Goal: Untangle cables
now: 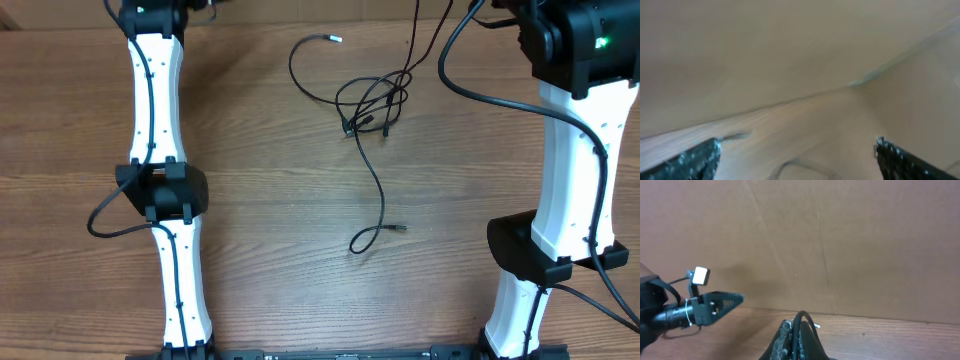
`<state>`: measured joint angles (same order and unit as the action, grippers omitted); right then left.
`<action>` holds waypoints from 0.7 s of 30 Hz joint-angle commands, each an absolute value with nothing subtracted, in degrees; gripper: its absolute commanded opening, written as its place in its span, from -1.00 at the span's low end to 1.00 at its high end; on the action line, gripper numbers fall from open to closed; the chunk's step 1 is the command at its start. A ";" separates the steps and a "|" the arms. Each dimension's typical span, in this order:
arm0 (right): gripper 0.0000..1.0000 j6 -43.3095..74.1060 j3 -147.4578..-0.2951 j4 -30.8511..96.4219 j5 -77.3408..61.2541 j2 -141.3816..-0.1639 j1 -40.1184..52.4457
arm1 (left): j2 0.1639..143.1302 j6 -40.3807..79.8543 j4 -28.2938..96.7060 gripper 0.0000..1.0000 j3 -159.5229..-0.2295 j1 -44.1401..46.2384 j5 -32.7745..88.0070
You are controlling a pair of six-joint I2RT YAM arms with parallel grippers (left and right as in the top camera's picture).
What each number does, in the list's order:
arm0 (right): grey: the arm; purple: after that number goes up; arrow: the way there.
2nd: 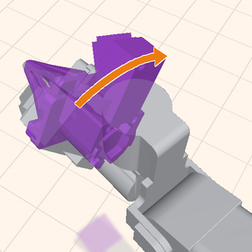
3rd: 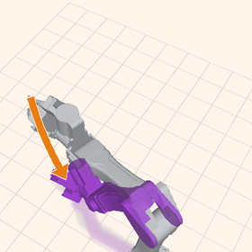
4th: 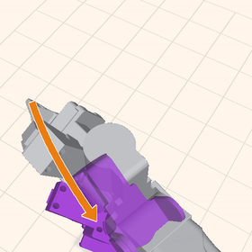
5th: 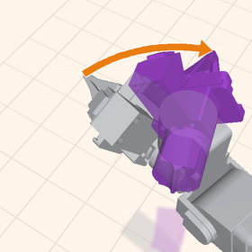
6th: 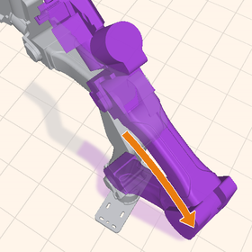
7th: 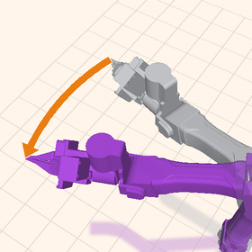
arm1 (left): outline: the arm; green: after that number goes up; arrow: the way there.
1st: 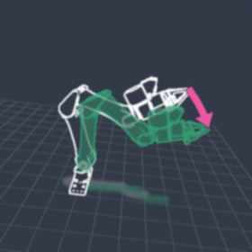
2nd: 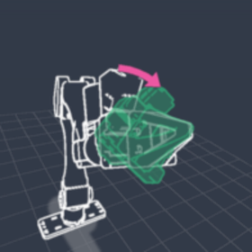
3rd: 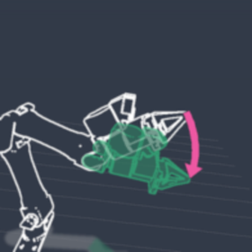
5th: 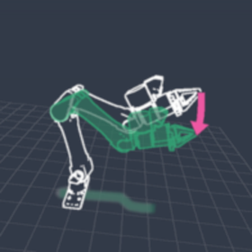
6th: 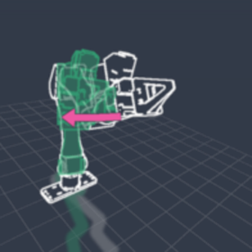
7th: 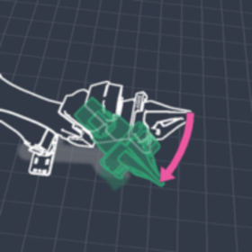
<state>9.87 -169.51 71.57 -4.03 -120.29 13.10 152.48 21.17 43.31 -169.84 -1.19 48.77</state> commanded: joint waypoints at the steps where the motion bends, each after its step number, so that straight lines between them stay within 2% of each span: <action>1: -0.93 10.52 -170.76 70.96 -2.15 -118.78 12.86 | 150.82 4.58 55.02 1.00 -179.30 1.34 19.27; 5: -0.93 10.48 -170.74 70.39 1.10 -118.78 12.86 | 150.19 4.21 63.59 1.00 -180.09 3.60 18.22; 10: -0.93 8.82 -170.69 69.56 6.09 -118.78 12.36 | 150.19 1.28 78.74 1.00 -180.05 12.40 21.71; 15: -0.93 8.73 -170.65 70.87 6.17 -118.83 9.89 | 150.19 -1.34 84.01 1.00 -180.05 19.42 26.17; 21: -0.93 8.71 -170.63 74.76 6.17 -118.96 7.64 | 150.19 -2.33 85.23 1.00 -180.05 24.99 43.03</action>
